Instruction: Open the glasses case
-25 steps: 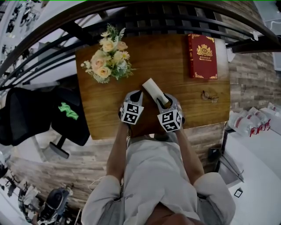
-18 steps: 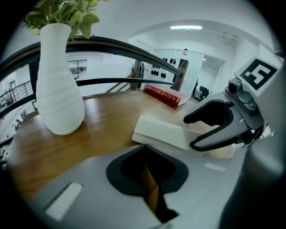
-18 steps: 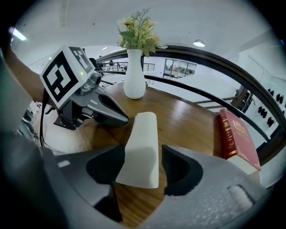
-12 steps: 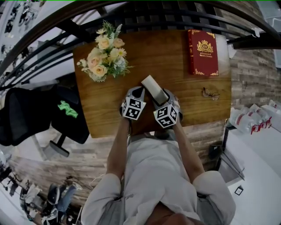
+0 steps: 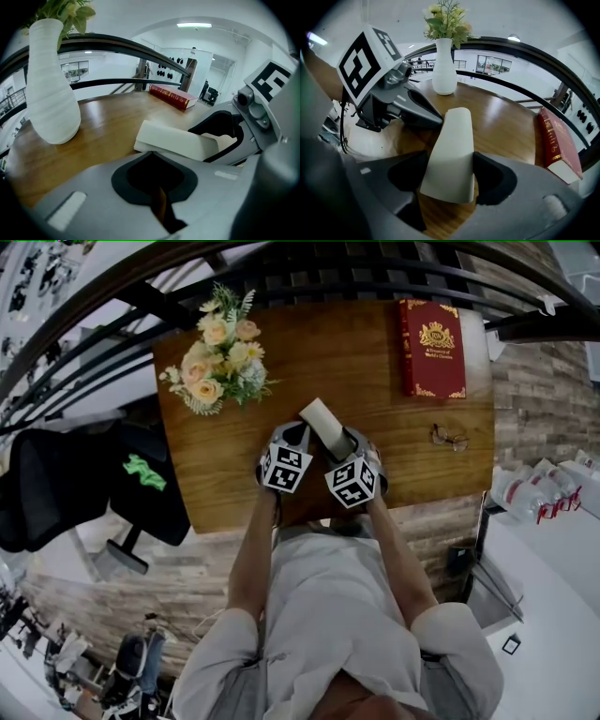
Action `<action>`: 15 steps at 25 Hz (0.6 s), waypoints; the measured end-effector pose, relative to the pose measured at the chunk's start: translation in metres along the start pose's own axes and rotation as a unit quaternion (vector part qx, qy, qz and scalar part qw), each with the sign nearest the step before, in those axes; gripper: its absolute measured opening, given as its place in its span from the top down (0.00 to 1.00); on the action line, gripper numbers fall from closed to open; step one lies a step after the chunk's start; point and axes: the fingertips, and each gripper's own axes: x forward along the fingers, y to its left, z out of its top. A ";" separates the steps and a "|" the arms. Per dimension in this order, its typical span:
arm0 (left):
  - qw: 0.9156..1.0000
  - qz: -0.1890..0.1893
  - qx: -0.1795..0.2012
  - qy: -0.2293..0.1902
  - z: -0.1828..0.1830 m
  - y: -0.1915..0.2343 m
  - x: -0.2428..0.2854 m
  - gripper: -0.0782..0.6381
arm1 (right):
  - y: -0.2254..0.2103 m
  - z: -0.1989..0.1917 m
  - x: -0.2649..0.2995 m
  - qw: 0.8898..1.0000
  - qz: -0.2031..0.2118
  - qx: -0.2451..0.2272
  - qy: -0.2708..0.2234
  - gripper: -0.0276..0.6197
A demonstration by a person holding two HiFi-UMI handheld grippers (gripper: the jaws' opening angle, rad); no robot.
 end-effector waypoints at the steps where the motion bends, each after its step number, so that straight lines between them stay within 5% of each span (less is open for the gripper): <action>1: 1.000 0.000 0.001 -0.001 0.000 0.000 0.000 0.86 | 0.000 0.000 0.000 1.000 0.003 0.003 -0.002 0.47; 15: 1.000 0.002 0.000 0.000 0.000 -0.001 0.001 0.86 | -0.001 0.002 -0.004 1.000 0.009 0.008 -0.009 0.47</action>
